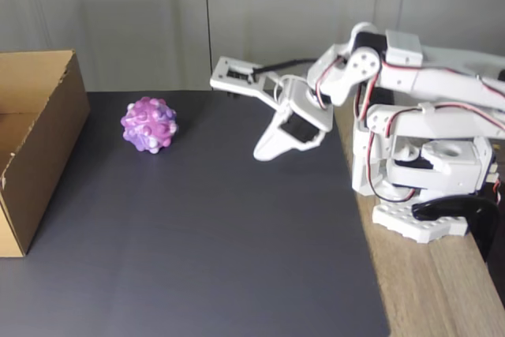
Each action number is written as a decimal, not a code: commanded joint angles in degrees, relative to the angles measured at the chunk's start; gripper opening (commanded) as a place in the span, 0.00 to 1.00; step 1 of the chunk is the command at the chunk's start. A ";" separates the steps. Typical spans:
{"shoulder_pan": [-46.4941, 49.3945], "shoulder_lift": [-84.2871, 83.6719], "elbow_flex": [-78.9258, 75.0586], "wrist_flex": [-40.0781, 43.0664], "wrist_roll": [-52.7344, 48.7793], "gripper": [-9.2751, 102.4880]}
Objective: Grasp a ball and put it in the box.
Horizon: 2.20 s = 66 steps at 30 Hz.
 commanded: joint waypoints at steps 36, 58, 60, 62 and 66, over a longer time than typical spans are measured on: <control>13.71 -74.36 -59.85 -30.59 3.87 0.18; 15.73 -81.65 -59.94 -31.03 5.27 0.52; 15.73 -83.14 -59.94 -31.29 5.54 0.54; 15.64 -84.55 -59.94 -31.55 5.54 0.55; 15.47 -87.19 -59.94 -34.19 5.89 0.55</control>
